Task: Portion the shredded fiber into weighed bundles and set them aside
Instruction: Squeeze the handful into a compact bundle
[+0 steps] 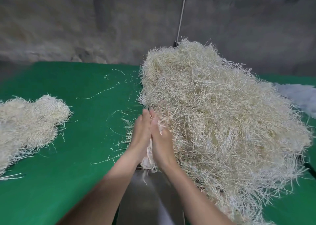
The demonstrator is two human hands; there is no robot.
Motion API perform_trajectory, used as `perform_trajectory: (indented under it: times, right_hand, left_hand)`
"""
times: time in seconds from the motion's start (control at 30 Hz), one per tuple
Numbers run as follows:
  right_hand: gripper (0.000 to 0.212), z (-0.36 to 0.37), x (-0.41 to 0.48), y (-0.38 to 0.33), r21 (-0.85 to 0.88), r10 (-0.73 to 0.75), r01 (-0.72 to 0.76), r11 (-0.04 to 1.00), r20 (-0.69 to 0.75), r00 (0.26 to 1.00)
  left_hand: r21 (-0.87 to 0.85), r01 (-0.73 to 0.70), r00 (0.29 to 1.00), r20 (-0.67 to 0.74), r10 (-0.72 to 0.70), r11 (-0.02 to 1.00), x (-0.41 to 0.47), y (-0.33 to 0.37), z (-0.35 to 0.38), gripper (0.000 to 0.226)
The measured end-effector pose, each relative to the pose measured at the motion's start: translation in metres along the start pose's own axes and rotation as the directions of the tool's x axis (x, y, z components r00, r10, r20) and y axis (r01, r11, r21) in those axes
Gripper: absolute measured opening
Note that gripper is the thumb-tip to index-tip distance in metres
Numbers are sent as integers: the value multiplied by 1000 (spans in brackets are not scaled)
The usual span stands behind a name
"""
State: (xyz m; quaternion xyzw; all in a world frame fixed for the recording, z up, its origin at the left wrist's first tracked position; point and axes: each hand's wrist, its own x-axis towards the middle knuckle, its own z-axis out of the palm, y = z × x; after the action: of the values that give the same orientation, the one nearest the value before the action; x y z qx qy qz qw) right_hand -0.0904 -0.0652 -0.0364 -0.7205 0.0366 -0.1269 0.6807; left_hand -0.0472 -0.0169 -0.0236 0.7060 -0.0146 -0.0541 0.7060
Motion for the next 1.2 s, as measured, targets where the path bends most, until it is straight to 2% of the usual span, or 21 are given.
perform_trajectory:
  times: [0.07, 0.13, 0.17, 0.23, 0.27, 0.33, 0.4, 0.47, 0.53, 0.57, 0.63, 0.7, 0.77, 0.83, 0.9, 0.97, 1.03, 1.07, 1.1, 1.17, 1.2]
  right_hand:
    - [15, 9, -4, 6, 9, 23, -22, 1000, -149, 989]
    - [13, 2, 11, 5, 128, 135, -109, 986, -220, 966]
    - [29, -5, 23, -1, 207, 216, -168, 964, -241, 946]
    - [55, -22, 43, -13, 355, 344, -240, 904, -268, 900]
    - [59, -28, 52, -12, 384, 381, -264, 885, -272, 883]
    - [61, -27, 57, -11, 385, 396, -284, 878, -252, 883]
    - [55, -18, 48, -4, 100, 268, -249, 963, -288, 919]
    - [34, -14, 31, 17, -267, -15, -57, 962, -260, 966]
    - [35, -8, 8, 35, -388, -185, 155, 909, -43, 982]
    - [44, -3, -1, 36, -403, -225, 242, 882, 90, 970]
    - [56, 3, 5, 31, -523, -245, 336, 783, 236, 940]
    - [56, -8, 27, 15, -630, -173, 265, 730, 205, 963]
    - [54, -20, 36, 8, -601, -117, 178, 779, 139, 983]
    - [53, -13, 18, 12, -530, -125, 194, 826, 164, 979]
    - [54, 5, -5, 20, -480, -163, 261, 837, 236, 958]
    - [54, 8, 1, 20, -446, -119, 205, 871, 214, 970]
    - [46, -3, 19, 8, -346, -31, 83, 934, 151, 988]
    - [40, -7, 21, 5, -294, -55, 91, 952, 126, 990]
    - [32, -9, 19, 2, -254, -107, 126, 959, 85, 991]
    - [26, -12, 21, 0, -198, -163, 150, 969, -51, 985]
    - [27, -15, 25, -2, -149, -148, 128, 980, -125, 981]
  left_hand:
    - [-45, 25, 994, -103, -30, 999, 9, 4, 1, 56]
    - [-62, -92, 978, -195, 78, 994, 11, 4, 1, 40]
    - [-19, -121, 973, -201, 115, 993, 10, 1, -1, 37]
    - [-61, -44, 993, -108, 37, 997, 5, -11, -11, 50]
    - [-180, 89, 996, 1, -90, 980, 2, -15, -16, 60]
    - [-444, 365, 921, 299, -249, 818, -3, -22, -20, 74]
    - [-560, 438, 894, 351, -278, 703, -5, -22, -15, 79]
    - [-598, 397, 912, 172, -372, 697, 3, -24, -9, 61]
    - [-554, 311, 900, -90, -427, 772, 10, -25, -13, 35]
    - [-543, 261, 905, -150, -398, 798, 13, -28, -16, 29]
    - [-427, 257, 948, -65, -312, 867, 13, -34, -17, 28]
    - [-266, 298, 954, 39, -299, 917, 3, -35, -8, 32]
    - [-167, 275, 961, 51, -270, 947, 2, -24, -6, 53]
    - [-221, 182, 983, 58, -173, 958, 9, -9, -13, 63]
    - [-357, 157, 986, 1, -168, 921, 17, -4, -20, 54]
    - [-237, 97, 992, -61, -114, 967, 14, -10, -16, 33]
    - [-31, 91, 994, -51, -93, 995, 10, -15, -7, 30]
    - [-38, 90, 995, -43, -92, 995, 10, -16, -5, 21]
    - [-101, 113, 991, -57, -119, 988, 8, -10, -3, 13]
    - [-358, 196, 977, -13, -215, 913, 9, -4, -5, 43]
    - [-489, 213, 976, 72, -205, 846, 9, -3, -7, 42]
